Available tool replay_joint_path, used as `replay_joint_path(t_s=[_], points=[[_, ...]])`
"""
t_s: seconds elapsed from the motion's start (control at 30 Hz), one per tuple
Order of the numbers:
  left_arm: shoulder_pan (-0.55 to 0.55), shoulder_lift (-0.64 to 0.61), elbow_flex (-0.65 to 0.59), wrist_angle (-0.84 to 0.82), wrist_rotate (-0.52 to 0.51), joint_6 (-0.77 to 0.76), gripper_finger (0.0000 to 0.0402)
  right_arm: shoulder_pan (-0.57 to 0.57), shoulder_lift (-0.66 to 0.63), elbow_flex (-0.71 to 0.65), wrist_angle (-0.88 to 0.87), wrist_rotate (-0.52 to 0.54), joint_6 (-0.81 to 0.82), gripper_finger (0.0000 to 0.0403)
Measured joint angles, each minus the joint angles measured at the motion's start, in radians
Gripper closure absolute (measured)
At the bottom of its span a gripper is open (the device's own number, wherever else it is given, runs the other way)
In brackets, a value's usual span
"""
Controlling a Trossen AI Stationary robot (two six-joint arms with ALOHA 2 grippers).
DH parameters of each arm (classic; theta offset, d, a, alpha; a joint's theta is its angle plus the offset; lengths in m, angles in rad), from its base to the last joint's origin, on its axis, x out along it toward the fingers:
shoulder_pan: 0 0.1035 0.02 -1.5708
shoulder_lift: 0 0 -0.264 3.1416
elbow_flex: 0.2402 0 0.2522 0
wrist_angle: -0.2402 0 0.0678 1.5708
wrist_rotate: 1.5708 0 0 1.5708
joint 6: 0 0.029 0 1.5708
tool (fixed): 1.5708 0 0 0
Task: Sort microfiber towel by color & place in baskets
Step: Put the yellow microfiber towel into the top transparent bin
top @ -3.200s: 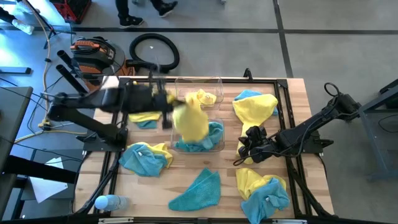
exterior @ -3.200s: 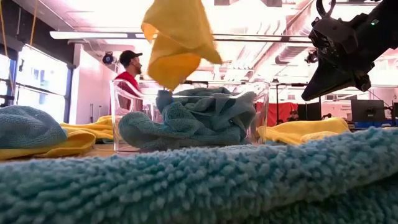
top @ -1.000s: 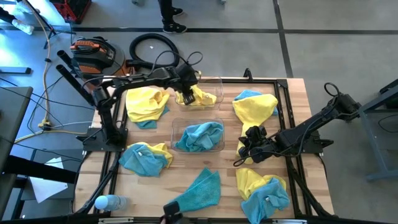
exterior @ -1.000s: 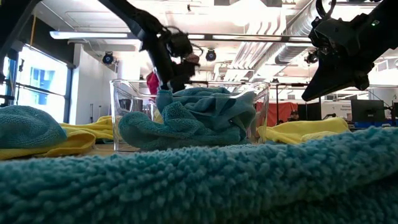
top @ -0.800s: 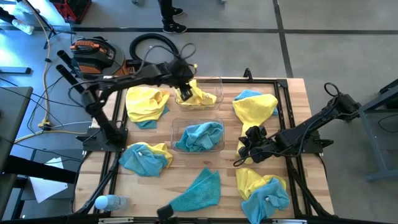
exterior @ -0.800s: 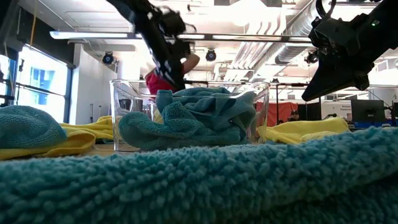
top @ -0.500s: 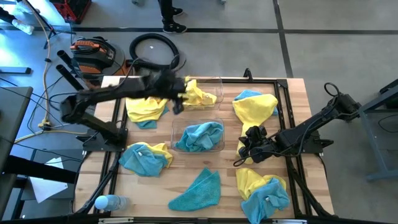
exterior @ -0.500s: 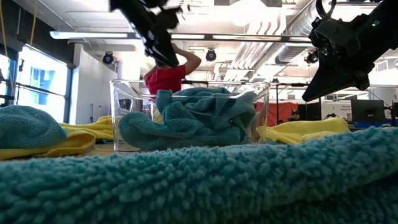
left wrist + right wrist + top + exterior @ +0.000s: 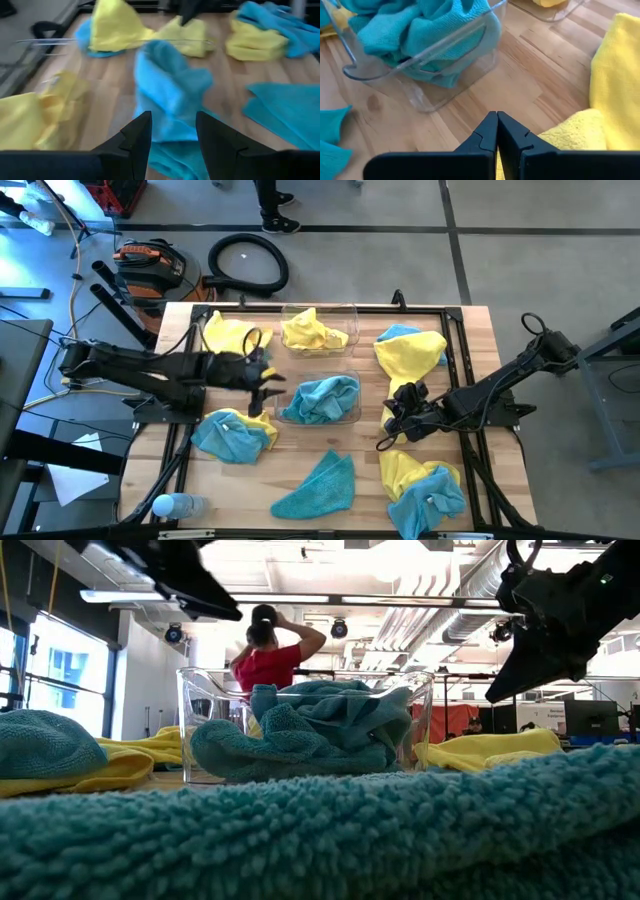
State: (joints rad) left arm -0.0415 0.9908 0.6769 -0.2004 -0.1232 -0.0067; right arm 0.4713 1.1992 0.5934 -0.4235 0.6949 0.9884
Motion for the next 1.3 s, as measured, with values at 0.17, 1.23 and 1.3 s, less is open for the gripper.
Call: replay_joint_path(t_s=[0.17,1.23,1.3], points=[[-0.069,-0.02,-0.069,0.049,-0.061,0.002,0.0259,0.0,0.0,0.0,0.025,-0.022,-0.002,0.04],[-0.104,-0.019,-0.093,0.032,-0.067,0.037,0.0259,-0.001,0.0,0.065,-0.373,-0.191,0.303,0.0403],[-0.104,-0.019,-0.093,0.032,-0.067,0.037,0.0259,0.0,0.0,0.069,-0.395,-0.235,0.31,0.0402]])
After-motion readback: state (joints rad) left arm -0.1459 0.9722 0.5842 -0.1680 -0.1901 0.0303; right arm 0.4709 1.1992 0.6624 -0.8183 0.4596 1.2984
